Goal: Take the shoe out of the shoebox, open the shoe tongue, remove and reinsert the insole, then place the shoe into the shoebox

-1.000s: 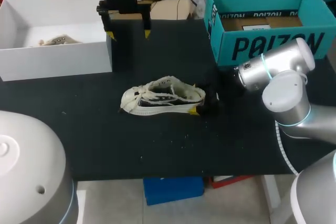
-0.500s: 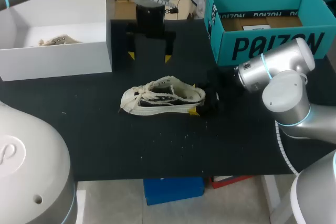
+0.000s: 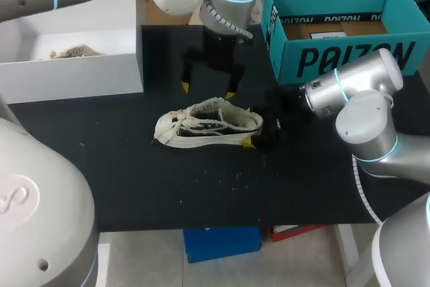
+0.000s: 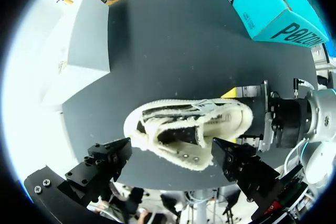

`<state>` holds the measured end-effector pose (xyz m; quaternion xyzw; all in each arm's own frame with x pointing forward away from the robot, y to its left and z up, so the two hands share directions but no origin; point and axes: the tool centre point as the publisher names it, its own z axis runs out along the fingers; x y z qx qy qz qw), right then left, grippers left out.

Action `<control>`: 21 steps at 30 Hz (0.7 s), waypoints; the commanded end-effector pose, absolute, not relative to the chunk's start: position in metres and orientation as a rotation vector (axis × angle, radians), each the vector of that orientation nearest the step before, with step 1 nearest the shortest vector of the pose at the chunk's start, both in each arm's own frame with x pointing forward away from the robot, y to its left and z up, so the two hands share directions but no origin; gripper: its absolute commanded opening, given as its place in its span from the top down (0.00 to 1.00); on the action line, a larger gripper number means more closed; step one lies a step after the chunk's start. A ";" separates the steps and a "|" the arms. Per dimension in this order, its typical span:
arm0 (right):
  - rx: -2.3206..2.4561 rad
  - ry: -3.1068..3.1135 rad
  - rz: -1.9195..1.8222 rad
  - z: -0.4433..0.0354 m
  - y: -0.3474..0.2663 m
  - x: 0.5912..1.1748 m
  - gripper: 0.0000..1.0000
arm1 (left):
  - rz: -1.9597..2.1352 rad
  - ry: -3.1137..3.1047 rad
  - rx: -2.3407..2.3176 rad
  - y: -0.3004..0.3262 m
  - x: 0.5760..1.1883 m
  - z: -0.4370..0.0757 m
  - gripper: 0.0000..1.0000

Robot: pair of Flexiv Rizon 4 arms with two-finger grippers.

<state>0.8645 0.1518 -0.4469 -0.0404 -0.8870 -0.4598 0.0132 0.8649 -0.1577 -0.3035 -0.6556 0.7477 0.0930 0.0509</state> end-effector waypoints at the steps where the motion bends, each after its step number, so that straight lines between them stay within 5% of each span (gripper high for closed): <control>1: -0.128 -2.765 -1.431 -0.449 0.153 0.864 1.00 | 0.296 2.250 -1.980 -0.164 0.859 -0.318 0.00; 21: -0.128 -2.765 -1.431 -0.449 0.153 0.864 1.00 | 0.330 2.178 -1.993 -0.180 0.852 -0.354 0.00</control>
